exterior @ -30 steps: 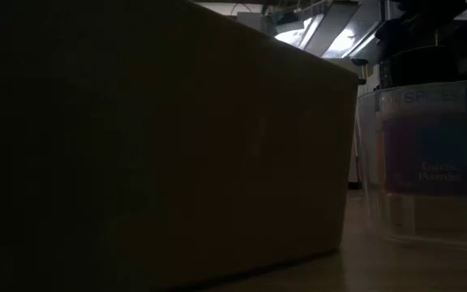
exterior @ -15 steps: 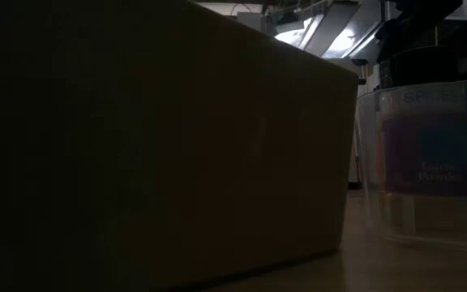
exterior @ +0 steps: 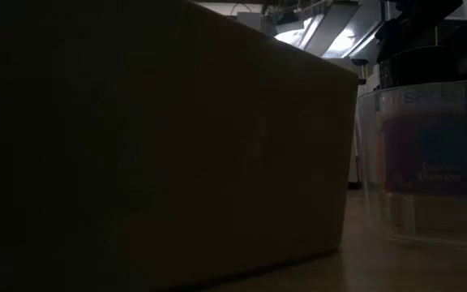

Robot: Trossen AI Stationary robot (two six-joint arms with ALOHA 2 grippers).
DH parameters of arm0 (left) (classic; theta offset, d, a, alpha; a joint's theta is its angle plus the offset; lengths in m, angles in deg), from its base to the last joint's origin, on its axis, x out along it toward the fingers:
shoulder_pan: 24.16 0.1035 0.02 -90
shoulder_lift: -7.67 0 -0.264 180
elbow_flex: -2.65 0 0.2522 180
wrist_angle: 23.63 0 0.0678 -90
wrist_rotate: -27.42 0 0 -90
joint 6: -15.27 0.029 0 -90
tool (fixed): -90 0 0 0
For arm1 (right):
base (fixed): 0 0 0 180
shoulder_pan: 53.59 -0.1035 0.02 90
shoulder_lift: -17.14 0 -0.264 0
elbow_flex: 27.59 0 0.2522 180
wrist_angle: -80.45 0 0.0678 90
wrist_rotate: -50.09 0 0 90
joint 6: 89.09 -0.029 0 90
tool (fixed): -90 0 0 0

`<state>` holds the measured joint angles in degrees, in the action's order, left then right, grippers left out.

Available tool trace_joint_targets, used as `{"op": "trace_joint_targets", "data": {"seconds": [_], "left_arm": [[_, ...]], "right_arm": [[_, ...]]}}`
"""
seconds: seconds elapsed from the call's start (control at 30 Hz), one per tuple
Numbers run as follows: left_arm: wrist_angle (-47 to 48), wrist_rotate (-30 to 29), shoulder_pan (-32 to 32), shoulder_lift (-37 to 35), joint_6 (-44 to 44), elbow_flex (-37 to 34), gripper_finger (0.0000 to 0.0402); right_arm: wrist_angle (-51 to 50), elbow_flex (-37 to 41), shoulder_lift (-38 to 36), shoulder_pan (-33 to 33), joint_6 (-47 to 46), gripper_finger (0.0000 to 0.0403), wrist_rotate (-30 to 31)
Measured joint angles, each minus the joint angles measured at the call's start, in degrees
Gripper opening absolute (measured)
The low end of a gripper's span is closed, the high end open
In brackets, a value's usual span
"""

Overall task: Sort spices by type
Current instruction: Put the yellow seasoning bottle into the left transparent bin

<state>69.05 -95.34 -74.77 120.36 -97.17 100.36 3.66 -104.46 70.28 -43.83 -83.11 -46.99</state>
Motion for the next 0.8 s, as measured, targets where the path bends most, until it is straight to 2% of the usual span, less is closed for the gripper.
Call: {"op": "trace_joint_targets", "data": {"seconds": [0.3, 0.5, 0.8], "left_arm": [[-3.2, 0.7, 0.2, 0.4, 2.1, 0.0, 0.0243], [-6.3, 2.9, 1.0, 0.3, 7.7, 0.0, 0.0244], [-3.7, 5.6, 2.7, -1.0, 10.7, 0.0, 0.0245]], "right_arm": [[0.0, 0.0, 0.0, 0.0, 0.0, 0.0301, 0.0], [0.0, 0.0, 0.0, 0.0, 0.0, 0.0301, 0.0], [0.0, 0.0, 0.0, 0.0, 0.0, 0.0301, 0.0]]}}
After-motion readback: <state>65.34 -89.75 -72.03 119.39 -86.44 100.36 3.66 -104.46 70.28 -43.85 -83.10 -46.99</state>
